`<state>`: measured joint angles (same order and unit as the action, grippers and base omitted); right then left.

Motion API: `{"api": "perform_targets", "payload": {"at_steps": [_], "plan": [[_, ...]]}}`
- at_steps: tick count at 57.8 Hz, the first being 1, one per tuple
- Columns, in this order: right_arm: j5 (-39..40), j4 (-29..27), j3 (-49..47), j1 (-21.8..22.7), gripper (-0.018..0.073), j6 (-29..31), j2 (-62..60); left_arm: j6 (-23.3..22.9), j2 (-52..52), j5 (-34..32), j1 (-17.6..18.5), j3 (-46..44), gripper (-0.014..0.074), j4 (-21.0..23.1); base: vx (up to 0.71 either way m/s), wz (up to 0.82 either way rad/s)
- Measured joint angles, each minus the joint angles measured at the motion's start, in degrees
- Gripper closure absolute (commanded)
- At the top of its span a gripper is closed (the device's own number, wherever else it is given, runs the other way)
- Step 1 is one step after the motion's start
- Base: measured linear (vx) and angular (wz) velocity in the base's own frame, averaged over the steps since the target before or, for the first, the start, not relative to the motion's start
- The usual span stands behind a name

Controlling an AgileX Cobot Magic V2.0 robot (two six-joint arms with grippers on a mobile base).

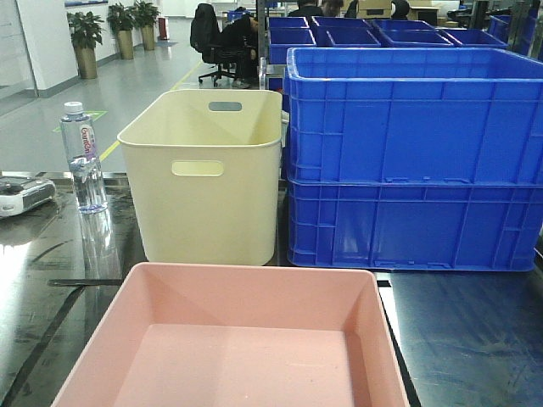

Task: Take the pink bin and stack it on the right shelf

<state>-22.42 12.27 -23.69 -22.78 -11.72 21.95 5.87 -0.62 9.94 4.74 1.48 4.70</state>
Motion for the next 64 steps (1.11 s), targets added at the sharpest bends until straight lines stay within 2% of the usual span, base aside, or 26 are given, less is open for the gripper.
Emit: {"api": "perform_targets", "payload": {"at_steps": [9,18,30,64], "plan": [[2.02,-0.42,3.53,0.67,0.0571,0.00,-1.09,0.00,0.00,0.00,0.00,0.00,0.0601,0.00,0.00,0.00],[6.85,-5.30,13.64,6.98,0.0571,0.00,-8.19,0.00,0.00,0.00,0.00,0.00,0.0601,0.00,0.00,0.00],[10.33,-6.71,24.43,14.17,0.0571,0.00,-20.61,0.00,0.00,0.00,0.00,0.00,0.0601,0.00,0.00,0.00],[11.33,-5.81,25.43,14.45,0.0571,0.25,-22.56,0.00,0.00,-0.39,0.00,0.00,0.0601,-0.04,0.00,0.00]]}}
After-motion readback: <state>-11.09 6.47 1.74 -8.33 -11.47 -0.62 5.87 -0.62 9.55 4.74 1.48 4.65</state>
